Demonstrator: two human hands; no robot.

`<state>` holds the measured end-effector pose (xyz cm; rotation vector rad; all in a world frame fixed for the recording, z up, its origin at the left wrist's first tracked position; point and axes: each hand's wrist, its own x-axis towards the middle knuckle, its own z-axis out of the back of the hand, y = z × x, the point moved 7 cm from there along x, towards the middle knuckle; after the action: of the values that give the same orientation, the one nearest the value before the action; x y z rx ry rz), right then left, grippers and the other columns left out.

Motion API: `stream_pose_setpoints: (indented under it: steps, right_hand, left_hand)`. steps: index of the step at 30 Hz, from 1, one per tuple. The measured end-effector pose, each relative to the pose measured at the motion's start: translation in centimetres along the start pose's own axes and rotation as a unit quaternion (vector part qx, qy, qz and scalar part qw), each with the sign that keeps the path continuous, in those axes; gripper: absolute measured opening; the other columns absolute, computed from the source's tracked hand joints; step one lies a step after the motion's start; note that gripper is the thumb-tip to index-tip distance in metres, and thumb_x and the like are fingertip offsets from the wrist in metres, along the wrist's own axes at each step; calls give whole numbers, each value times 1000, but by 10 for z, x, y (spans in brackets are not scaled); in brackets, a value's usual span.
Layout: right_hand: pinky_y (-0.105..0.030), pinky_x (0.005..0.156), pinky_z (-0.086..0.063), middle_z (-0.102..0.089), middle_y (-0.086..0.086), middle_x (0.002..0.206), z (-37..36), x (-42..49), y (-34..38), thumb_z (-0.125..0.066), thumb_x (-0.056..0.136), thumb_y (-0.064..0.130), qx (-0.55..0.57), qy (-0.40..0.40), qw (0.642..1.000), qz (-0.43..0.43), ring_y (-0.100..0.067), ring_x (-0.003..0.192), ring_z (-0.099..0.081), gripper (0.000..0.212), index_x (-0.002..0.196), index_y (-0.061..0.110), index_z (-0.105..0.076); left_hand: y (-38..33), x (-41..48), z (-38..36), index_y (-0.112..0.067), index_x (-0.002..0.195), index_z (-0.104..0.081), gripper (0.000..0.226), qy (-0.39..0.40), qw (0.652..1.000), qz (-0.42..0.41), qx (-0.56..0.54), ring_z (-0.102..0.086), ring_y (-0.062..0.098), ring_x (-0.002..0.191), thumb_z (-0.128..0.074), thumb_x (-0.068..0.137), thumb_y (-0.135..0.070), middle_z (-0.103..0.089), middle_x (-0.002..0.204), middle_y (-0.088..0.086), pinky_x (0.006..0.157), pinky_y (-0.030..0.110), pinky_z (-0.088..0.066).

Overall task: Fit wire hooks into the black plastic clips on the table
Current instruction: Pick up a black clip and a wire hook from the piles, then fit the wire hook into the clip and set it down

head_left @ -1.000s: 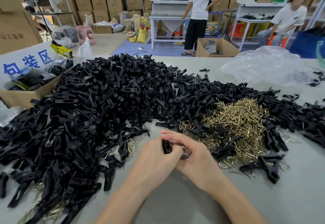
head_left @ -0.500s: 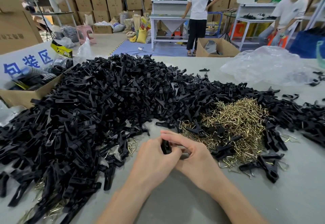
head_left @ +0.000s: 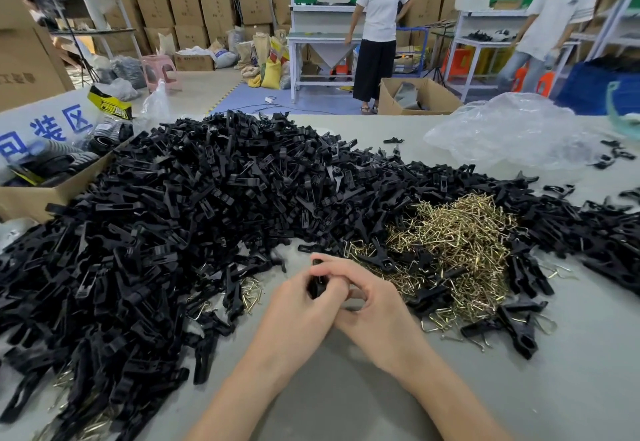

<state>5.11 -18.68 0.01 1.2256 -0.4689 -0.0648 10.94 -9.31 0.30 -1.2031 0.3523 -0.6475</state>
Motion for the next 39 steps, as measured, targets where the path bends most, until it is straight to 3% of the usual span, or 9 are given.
stream_pose_setpoints:
  steps: [6,9,14,20,22,25,27,34,39]
  right_hand:
    - [-11,103,-38,-53,29,140,3,-7,14,-54,76,31,-101,-25,992,67,6,128,-51,44,118,41,-61]
    - [-22,104,-45,-47,30,144,6,-11,14,-49,86,43,-195,-41,978,70,8,128,-49,37,123,45,-52]
    - [-22,93,-51,-57,23,129,23,-15,13,-53,98,52,-216,-118,967,65,3,110,-60,34,126,34,-59]
    - [-18,65,-53,-74,9,94,91,-28,1,-63,93,48,95,-279,952,-84,-2,78,-68,21,106,33,-71]
    - [-20,63,-57,-76,1,94,143,-34,4,-65,90,45,253,-361,894,-84,-9,75,-69,33,107,19,-71]
    - [-27,73,-62,-74,-7,109,222,-45,16,-57,92,49,488,-433,758,-19,-17,92,-72,60,130,2,-56]
    - [-30,80,-62,-71,-10,119,247,-49,18,-53,94,54,538,-425,728,-18,-19,101,-72,71,137,-2,-47]
    - [-30,67,-61,-77,-9,103,166,-39,3,-59,99,27,433,-335,828,-124,-21,82,-73,33,128,13,-59]
    - [-27,76,-60,-75,4,98,80,-13,0,-51,104,19,166,-242,947,-129,-9,86,-70,22,118,32,-62]
  left_hand:
    - [-8,-3,-3,-37,90,-68,25,7,997,-59,-52,-62,0,77,-54,99,-18,-70,82,-15,66,12,-46]
    - [-9,-7,-6,-35,94,-70,20,13,994,-84,-68,-66,5,85,-51,98,-42,-72,89,-9,72,12,-47]
    - [8,-2,-9,-30,103,-73,62,9,988,-26,-149,-66,30,76,-35,87,-76,-73,89,14,71,46,-52]
    - [4,2,-11,-16,109,-70,60,-10,987,-44,-152,-59,25,61,-31,98,-59,-68,80,14,49,25,-47]
    - [6,3,-13,-10,106,-70,57,-6,986,-38,-160,-58,26,60,-33,98,-52,-67,79,16,48,24,-46]
    - [4,1,-16,-7,102,-71,53,-1,984,-31,-173,-56,27,59,-37,97,-48,-66,78,17,47,25,-44]
    - [2,1,-18,-7,101,-71,52,-4,986,-31,-162,-56,26,59,-40,94,-49,-67,77,16,47,25,-44]
    - [-6,-3,-22,-19,95,-72,43,-7,994,-43,-102,-57,21,60,-42,93,-49,-69,76,9,60,35,-43]
    - [-8,-3,-10,-31,98,-70,19,-65,989,-115,60,-66,3,74,-54,101,-22,-71,85,-13,65,10,-45]
